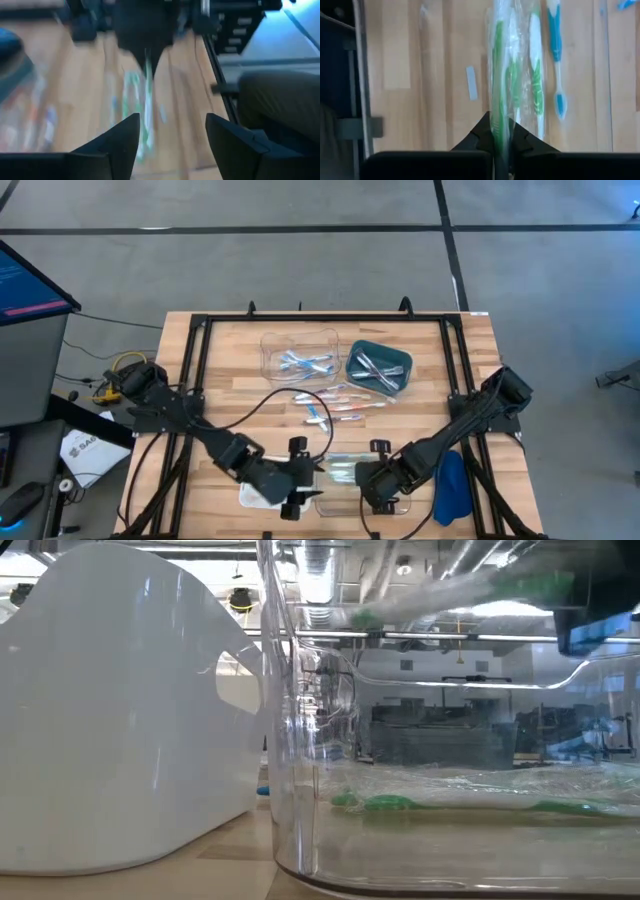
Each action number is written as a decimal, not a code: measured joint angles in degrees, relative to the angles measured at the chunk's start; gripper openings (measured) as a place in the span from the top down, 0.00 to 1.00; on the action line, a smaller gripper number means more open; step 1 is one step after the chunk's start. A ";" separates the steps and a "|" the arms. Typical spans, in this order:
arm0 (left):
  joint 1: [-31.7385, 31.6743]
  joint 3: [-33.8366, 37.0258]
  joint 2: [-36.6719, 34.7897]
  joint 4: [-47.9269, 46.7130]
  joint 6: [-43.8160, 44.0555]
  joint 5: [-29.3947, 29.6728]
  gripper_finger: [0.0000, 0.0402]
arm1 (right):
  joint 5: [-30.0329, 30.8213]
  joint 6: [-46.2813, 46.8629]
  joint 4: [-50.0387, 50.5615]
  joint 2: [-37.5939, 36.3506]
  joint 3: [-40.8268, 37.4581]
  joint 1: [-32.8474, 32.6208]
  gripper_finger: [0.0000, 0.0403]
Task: Pick & Place Toothbrushes
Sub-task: Put the green toothbrush into the bottom transparent bin, then put the orange toothbrush into the white bin
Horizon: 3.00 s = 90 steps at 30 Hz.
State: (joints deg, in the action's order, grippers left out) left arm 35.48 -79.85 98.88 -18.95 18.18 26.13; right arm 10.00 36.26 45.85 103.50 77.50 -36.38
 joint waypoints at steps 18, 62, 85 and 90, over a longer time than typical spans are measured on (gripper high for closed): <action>7.72 2.09 -1.36 14.54 -11.69 15.60 0.53 | -3.53 3.29 -4.18 9.28 0.06 1.42 0.98; 7.27 5.99 -1.74 20.33 -18.63 15.99 0.53 | 26.27 0.87 -0.20 -8.02 0.08 -5.43 0.72; 0.86 17.19 -18.28 28.32 -29.18 11.13 0.58 | 44.49 -15.87 -5.80 -18.92 0.08 -2.28 0.72; -4.75 21.58 -18.32 29.83 -32.97 11.38 0.58 | 46.13 -20.04 -5.83 -16.26 -0.18 1.84 0.72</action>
State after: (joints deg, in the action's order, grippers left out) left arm 30.73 -58.27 80.55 10.89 -14.79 37.50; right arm 56.13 16.22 40.02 87.24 77.32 -34.54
